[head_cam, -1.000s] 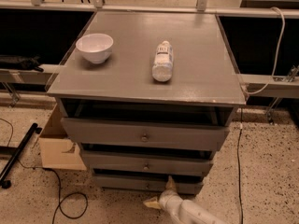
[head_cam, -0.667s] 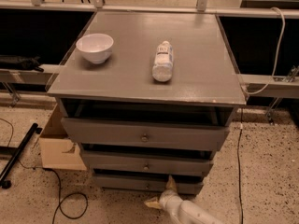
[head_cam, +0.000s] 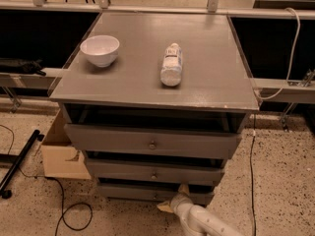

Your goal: Open bottom drawer

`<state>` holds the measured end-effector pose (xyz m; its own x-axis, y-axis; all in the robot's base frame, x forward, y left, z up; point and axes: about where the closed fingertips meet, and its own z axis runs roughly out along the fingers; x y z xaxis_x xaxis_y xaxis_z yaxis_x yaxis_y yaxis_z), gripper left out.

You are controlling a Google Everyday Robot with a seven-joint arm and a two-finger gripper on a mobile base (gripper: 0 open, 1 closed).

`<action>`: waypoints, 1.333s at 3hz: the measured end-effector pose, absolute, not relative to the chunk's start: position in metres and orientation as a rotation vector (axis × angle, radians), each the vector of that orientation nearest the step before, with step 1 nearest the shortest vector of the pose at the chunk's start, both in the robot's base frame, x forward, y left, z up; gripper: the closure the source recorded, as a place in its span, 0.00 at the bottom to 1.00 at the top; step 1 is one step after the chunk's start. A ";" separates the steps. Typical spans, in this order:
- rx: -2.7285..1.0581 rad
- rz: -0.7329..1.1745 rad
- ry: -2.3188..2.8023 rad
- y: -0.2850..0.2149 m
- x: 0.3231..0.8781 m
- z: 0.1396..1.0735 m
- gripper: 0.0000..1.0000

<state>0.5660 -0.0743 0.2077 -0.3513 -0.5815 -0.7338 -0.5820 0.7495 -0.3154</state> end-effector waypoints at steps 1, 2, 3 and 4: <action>-0.882 0.003 2.035 -0.072 0.567 0.207 0.00; -0.892 -0.012 2.074 -0.069 0.589 0.193 0.00; -0.891 -0.020 2.080 -0.072 0.591 0.191 0.00; -0.886 -0.033 2.097 -0.078 0.595 0.187 0.00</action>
Offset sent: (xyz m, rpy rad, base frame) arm 0.0078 0.0162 -0.0023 -0.0118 0.0124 0.0309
